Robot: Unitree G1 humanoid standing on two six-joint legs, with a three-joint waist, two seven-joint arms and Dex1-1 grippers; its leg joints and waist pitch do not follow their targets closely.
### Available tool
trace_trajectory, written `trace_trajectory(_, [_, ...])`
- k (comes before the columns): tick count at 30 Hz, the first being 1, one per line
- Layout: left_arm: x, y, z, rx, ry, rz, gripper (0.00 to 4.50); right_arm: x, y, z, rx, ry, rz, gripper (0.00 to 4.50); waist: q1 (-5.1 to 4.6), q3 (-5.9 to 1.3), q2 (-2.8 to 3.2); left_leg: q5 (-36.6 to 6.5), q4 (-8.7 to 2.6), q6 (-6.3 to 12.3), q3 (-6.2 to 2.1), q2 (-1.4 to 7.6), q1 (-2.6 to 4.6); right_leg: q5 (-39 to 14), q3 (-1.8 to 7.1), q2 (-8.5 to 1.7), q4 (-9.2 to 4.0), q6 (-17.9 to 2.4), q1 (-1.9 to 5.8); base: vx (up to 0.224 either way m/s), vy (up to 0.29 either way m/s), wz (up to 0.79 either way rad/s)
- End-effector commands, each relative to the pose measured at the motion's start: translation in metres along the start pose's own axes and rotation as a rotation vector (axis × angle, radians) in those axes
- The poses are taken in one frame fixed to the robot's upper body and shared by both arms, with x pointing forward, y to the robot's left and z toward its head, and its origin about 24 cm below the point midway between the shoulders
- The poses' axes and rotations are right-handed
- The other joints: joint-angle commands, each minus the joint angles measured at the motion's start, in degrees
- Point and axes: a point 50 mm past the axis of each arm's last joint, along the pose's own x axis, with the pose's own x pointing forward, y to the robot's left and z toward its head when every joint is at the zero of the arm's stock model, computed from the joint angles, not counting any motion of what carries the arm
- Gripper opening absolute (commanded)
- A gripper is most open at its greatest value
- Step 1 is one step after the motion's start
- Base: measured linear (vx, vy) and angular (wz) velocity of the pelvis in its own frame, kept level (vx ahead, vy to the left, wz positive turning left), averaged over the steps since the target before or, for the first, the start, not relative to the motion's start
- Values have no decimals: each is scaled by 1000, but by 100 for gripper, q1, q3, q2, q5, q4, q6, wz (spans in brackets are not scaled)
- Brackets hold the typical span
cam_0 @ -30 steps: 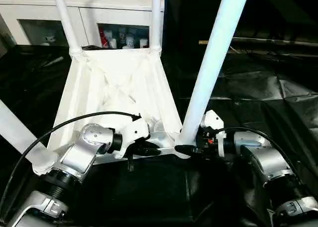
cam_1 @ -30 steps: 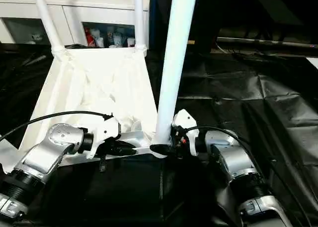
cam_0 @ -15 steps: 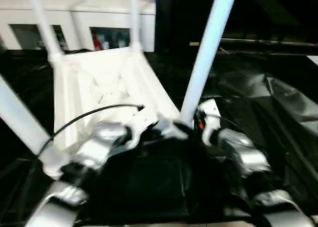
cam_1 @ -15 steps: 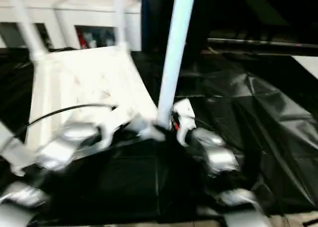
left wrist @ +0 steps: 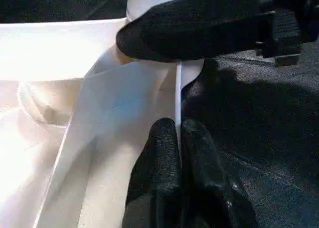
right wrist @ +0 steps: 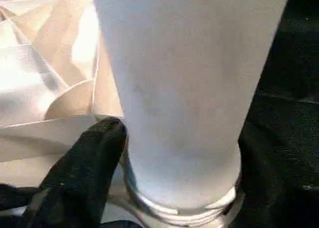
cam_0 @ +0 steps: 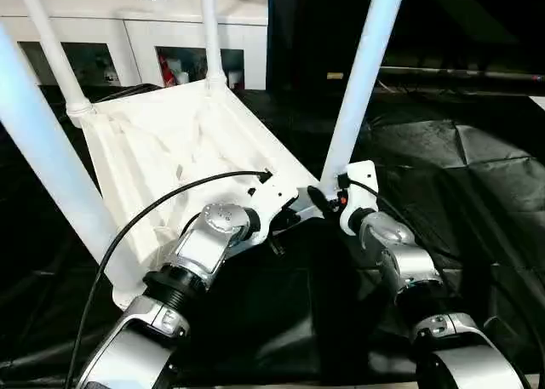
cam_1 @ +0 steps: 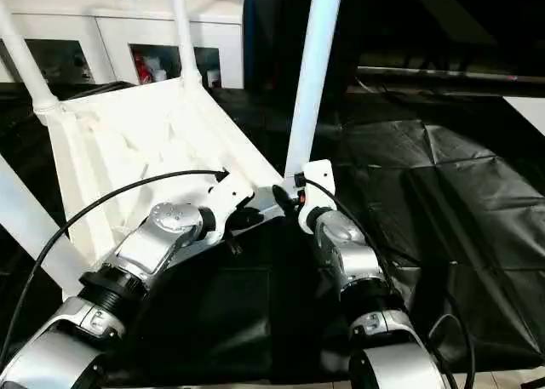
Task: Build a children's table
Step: Rotate leg to tighten
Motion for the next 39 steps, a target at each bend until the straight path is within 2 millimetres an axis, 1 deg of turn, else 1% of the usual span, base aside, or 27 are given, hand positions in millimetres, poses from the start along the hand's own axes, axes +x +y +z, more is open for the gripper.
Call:
trace_trajectory(1, [-3,0,-13,3,22,0,0,-1,8,6,-11,-36,115,392,13,-310,-11,-1843,-403,25,-47,94,45,-2001,193,-274,-509,-859,226,0,0,0])
trace_trajectory(2, [-4,0,-14,4,22,-10,0,-2,7,9,-20,-42,144,392,12,-309,-13,-1859,-407,36,-51,96,30,-2043,190,-276,-510,-833,239,0,0,0])
trace_trajectory(3, [-6,-1,-15,16,14,-28,0,-5,5,11,-29,-43,190,398,19,-308,-24,-1849,-407,61,-52,101,35,-2048,190,-277,-517,-808,248,0,0,0])
trace_trajectory(4, [-6,-1,-15,16,14,-28,0,-5,5,11,-29,-43,190,398,14,-313,-23,-1824,-404,82,-51,101,24,-2013,194,-280,-505,-817,249,0,0,0])
trace_trajectory(5, [-11,-2,-17,33,-2,-70,0,-14,3,14,-76,-38,311,398,33,-311,-16,-1802,-399,119,-46,103,41,-1992,192,-273,-520,-824,243,0,0,0])
trace_trajectory(6, [-15,-3,-19,50,-11,-101,0,-22,3,15,-119,-30,400,398,42,-315,-26,-1748,-397,137,-50,110,26,-1925,195,-282,-506,-837,266,0,0,0])
trace_trajectory(7, [-16,-4,-19,57,-14,-109,0,-24,2,15,-128,-27,421,398,62,-311,-22,-1666,-391,198,-41,117,16,-1805,203,-274,-500,-838,267,0,0,0])
trace_trajectory(8, [-19,-4,-20,73,-22,-126,0,-28,2,15,-147,-21,466,398,61,-315,-15,-1662,-388,225,-36,117,30,-1754,202,-267,-489,-874,251,0,0,0])
trace_trajectory(10, [-26,-7,-21,102,-46,-190,0,-39,-1,14,-191,4,548,398,67,-313,-8,-1570,-396,238,-44,116,6,-1765,193,-267,-483,-866,275,0,0,0])
trace_trajectory(12, [-36,-9,-22,155,-73,-280,0,-49,-5,11,-234,52,619,398,77,-325,9,-1531,-393,221,-54,132,21,-1715,200,-277,-473,-898,268,0,0,0])
trace_trajectory(13, [-40,-11,-22,180,-81,-318,0,-53,-7,9,-247,72,647,398,63,-322,24,-1501,-386,232,-35,133,27,-1563,212,-262,-453,-983,246,0,0,0])
trace_trajectory(14, [-50,-13,-25,222,-72,-396,0,-60,-9,6,-279,111,700,398,71,-327,34,-1494,-384,234,-36,137,33,-1458,210,-263,-441,-1056,252,0,0,0])
trace_trajectory(15, [-53,-13,-25,222,-67,-421,0,-62,-8,5,-283,120,716,398,83,-326,33,-1482,-392,231,-38,152,32,-1361,208,-253,-417,-1095,258,0,0,0])
trace_trajectory(16, [-57,-13,-24,213,-70,-452,0,-63,-7,4,-285,132,738,398,82,-324,70,-1487,-395,213,-31,157,37,-1250,210,-240,-397,-1184,248,0,0,0])
trace_trajectory(17, [-57,-13,-24,213,-70,-452,0,-63,-7,4,-285,132,738,398,78,-327,68,-1490,-391,202,-28,158,41,-1170,208,-228,-388,-1220,245,0,0,0])
trace_trajectory(18, [-60,-14,-23,209,-76,-483,0,-63,-5,2,-295,145,752,398,99,-332,74,-1518,-380,188,-13,169,76,-1037,215,-229,-384,-1308,217,0,0,0])
trace_trajectory(19, [-61,-15,-23,208,-77,-494,0,-63,-4,1,-302,152,753,398,104,-335,67,-1506,-378,176,-16,170,68,-965,214,-231,-361,-1340,229,0,0,0])
trace_trajectory(20, [-61,-15,-23,209,-77,-496,0,-63,-3,0,-309,159,757,398,121,-327,72,-1498,-388,161,-17,165,50,-940,214,-236,-350,-1342,245,0,0,0])
trace_trajectory(22, [-61,-15,-23,216,-79,-497,0,-63,-1,-4,-329,186,773,398,126,-319,78,-1607,-390,129,-9,156,65,-1068,221,-241,-367,-1310,239,0,0,0])
trace_trajectory(24, [-61,-14,-23,220,-77,-489,0,-63,0,-5,-333,192,781,398,128,-314,64,-1662,-395,101,-12,148,62,-1220,227,-255,-389,-1239,251,0,0,0])
trace_trajectory(25, [-60,-11,-24,224,-76,-479,0,-63,0,-5,-330,197,785,382,130,-312,62,-1677,-394,95,-13,146,63,-1308,231,-263,-401,-1204,246,0,0,0])
trace_trajectory(26, [-60,-11,-24,223,-76,-476,0,-62,0,-5,-329,197,786,382,130,-311,55,-1690,-395,85,-13,143,63,-1393,231,-263,-409,-1162,248,0,0,0])
trace_trajectory(28, [-61,-10,-24,219,-76,-481,0,-62,0,-4,-317,199,791,356,136,-315,56,-1651,-395,81,-16,147,67,-1393,232,-265,-406,-1145,247,0,0,0])
trace_trajectory(31, [-62,-9,-24,215,-75,-482,0,-62,0,-3,-312,195,790,337,135,-318,50,-1595,-390,91,-17,146,57,-1327,230,-260,-396,-1147,252,0,0,0])
trace_trajectory(33, [-63,-9,-24,212,-74,-483,0,-61,0,-3,-306,193,790,311,132,-324,49,-1530,-385,102,-17,146,56,-1215,226,-252,-381,-1176,255,0,0,0])
trace_trajectory(34, [-63,-9,-25,211,-74,-483,0,-61,0,-3,-304,192,791,311,133,-328,49,-1515,-382,106,-15,146,58,-1185,226,-252,-378,-1183,256,0,0,0])
trace_trajectory(39, [-64,-10,-27,197,-70,-489,0,-61,1,-4,-275,192,794,278,136,-333,42,-1434,-372,139,-12,143,54,-1070,224,-251,-360,-1226,264,0,0,0])
